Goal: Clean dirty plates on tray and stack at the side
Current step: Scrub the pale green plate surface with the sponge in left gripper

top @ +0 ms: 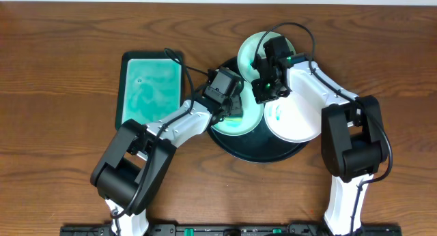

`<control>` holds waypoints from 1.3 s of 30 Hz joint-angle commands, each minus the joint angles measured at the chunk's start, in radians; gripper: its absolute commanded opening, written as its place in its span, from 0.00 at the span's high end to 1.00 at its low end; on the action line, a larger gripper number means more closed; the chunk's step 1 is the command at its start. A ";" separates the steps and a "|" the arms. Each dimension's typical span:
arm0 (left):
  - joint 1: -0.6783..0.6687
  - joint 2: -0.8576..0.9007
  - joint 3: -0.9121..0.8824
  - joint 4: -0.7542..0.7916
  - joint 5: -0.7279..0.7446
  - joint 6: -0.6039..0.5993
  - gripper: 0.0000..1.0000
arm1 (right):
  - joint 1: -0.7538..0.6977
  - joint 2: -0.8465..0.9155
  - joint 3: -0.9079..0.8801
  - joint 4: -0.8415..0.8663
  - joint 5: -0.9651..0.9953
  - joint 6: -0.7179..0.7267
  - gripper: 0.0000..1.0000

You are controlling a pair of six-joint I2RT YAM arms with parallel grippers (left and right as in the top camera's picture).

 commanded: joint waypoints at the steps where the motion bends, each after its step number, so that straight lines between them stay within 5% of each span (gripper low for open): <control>1: -0.004 0.026 0.002 -0.016 -0.042 0.011 0.93 | 0.013 0.011 -0.007 -0.005 0.003 0.010 0.99; 9: 0.034 0.025 0.002 -0.138 -0.362 0.028 0.93 | 0.013 0.011 -0.007 -0.008 0.006 0.010 0.99; 14: 0.085 -0.005 0.010 -0.137 -0.422 0.091 0.93 | 0.013 0.011 -0.007 -0.014 0.006 0.010 0.99; 18: 0.098 -0.058 0.022 -0.126 -0.391 0.090 0.93 | 0.013 0.011 -0.007 -0.015 0.006 0.010 0.99; 23: 0.088 -0.089 0.022 -0.057 -0.083 0.073 0.93 | 0.013 0.011 -0.007 -0.011 0.006 0.010 0.99; 26: 0.073 -0.073 0.022 -0.045 0.029 -0.039 0.93 | 0.013 0.011 -0.007 -0.012 0.006 0.010 0.99; 29: 0.047 -0.045 0.020 -0.029 0.040 -0.108 0.93 | 0.013 0.011 -0.007 -0.012 0.006 0.010 0.99; 39: 0.013 0.046 0.014 -0.037 -0.075 -0.050 0.93 | 0.013 0.011 -0.007 -0.012 0.006 0.010 0.99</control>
